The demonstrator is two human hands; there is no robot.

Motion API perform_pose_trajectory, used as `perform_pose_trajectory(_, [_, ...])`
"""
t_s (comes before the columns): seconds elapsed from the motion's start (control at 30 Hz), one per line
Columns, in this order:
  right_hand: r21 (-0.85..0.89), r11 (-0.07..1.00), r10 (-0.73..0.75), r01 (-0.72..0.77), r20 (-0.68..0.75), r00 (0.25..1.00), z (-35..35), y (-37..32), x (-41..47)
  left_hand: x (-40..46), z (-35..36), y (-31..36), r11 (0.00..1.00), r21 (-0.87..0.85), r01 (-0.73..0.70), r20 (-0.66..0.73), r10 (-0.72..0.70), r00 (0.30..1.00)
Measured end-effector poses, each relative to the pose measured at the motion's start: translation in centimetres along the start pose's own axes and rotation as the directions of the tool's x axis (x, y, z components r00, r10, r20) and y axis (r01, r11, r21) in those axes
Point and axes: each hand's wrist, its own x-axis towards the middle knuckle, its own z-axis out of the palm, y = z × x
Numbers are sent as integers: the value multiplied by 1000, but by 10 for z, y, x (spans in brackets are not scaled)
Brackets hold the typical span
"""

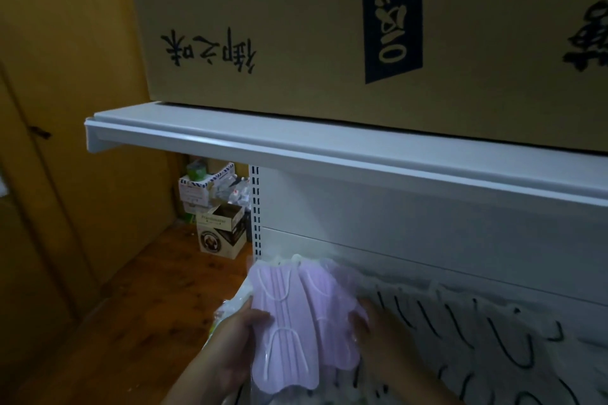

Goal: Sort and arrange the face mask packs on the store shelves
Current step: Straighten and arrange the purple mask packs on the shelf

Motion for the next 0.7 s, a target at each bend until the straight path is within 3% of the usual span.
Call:
perform_pose_trajectory(0.07, [140, 990, 23, -16, -44, 999, -7, -8, -1, 1, 3, 0, 1000, -15, -9, -32, 9, 999])
perform_pose_trajectory(0.17, [247, 960, -139, 129, 21, 990, -4, -31, -15, 3, 12, -8, 998, -14, -63, -118, 61, 991])
perform_pose_trajectory(0.27, [54, 937, -344, 345, 303, 889, 15, -51, -28, 3, 24, -13, 997, 9, -70, -121, 71, 990])
perform_pose_trajectory(0.33, [-76, 903, -364, 424, 391, 846, 22, -57, -27, -2, 23, -12, 998, 28, -61, -100, 64, 993])
perform_pose_trajectory(0.43, [-13, 907, -386, 420, 372, 844, 28, -56, -25, -8, 13, -11, 982, 99, -161, -65, 168, 984])
perform_pose_trajectory(0.53, [79, 931, -364, 355, 232, 902, 27, -48, -22, -15, 0, -7, 980, 24, -196, -14, 196, 980])
perform_pose_trajectory(0.6, [-31, 958, -272, 286, 224, 936, 28, -34, -11, -17, -11, -5, 980, 50, -193, -79, 196, 977])
perform_pose_trajectory(0.7, [-247, 944, -115, 217, 368, 922, 32, -24, -1, -24, -18, -4, 975, 62, -211, -123, 217, 968])
